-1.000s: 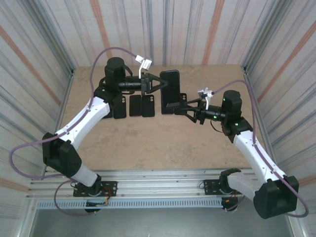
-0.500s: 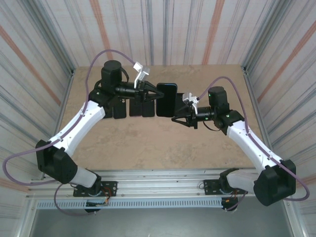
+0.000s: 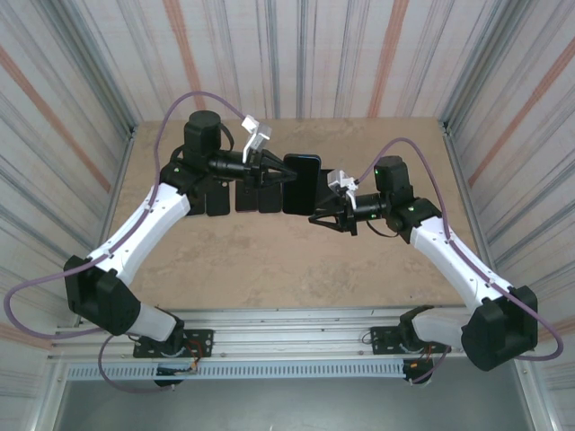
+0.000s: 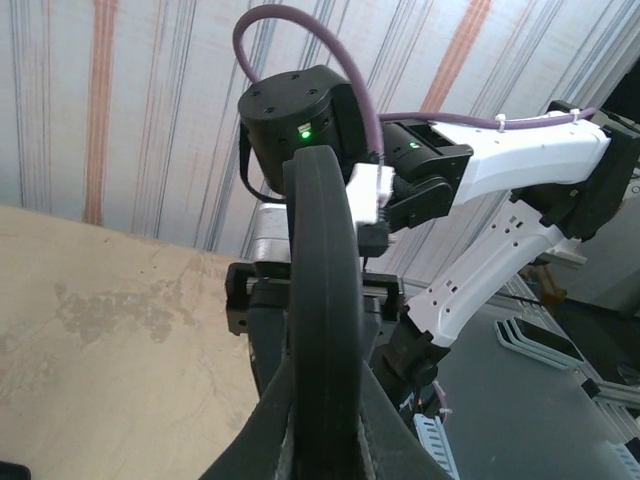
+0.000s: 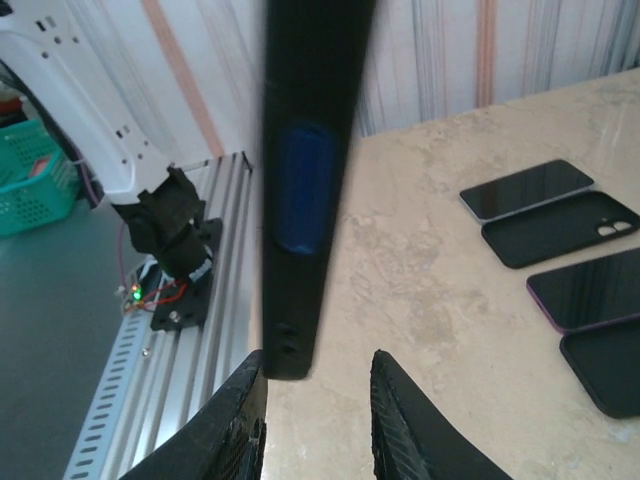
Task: Take the phone out of the phone case
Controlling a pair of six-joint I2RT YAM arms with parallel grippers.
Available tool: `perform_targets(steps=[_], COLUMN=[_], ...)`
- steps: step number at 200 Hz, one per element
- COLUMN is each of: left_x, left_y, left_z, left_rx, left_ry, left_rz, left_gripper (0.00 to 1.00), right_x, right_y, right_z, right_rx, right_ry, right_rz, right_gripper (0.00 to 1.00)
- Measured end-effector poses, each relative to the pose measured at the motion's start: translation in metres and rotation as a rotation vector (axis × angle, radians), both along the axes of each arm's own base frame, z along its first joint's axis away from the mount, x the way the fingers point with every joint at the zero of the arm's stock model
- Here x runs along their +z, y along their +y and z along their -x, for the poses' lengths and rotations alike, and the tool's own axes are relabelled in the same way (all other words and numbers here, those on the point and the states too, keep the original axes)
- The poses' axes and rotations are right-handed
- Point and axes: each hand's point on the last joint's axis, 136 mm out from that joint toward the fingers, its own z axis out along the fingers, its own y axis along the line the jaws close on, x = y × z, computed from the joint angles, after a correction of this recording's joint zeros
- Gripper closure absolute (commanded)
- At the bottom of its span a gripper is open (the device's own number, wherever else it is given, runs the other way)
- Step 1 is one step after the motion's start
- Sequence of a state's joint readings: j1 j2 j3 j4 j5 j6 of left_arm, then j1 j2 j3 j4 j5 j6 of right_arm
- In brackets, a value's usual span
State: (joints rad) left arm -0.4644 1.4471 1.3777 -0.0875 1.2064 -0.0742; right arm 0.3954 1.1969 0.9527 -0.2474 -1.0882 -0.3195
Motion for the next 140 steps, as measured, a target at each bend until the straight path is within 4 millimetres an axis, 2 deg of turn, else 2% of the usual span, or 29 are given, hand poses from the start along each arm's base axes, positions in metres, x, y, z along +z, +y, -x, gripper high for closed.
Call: perform_targets(steps=[21, 73, 140], left_x=[-0.0009, -0.0011, 0.0005], left_y=[0.0003, 0.0003, 0.0017], left_z=[-0.0004, -0.0003, 0.0016], left_rx=[0.003, 0.002, -0.010], left_ry=[0.004, 0.008, 0.040], left_rz=[-0.003, -0.004, -0.001], left_gripper=[1.00, 1.00, 1.00], right_x=[0.0033, 0.0055, 0.0061], right_y=[0.0017, 0.0018, 0.0055], right_z=[0.0022, 0.0028, 0.0048], right_rx=[0.016, 0.024, 0.023], right_ry=[-0.014, -0.035, -0.068], right_rz=[-0.010, -0.006, 0.040], right_gripper=[0.71, 0.84, 0.87])
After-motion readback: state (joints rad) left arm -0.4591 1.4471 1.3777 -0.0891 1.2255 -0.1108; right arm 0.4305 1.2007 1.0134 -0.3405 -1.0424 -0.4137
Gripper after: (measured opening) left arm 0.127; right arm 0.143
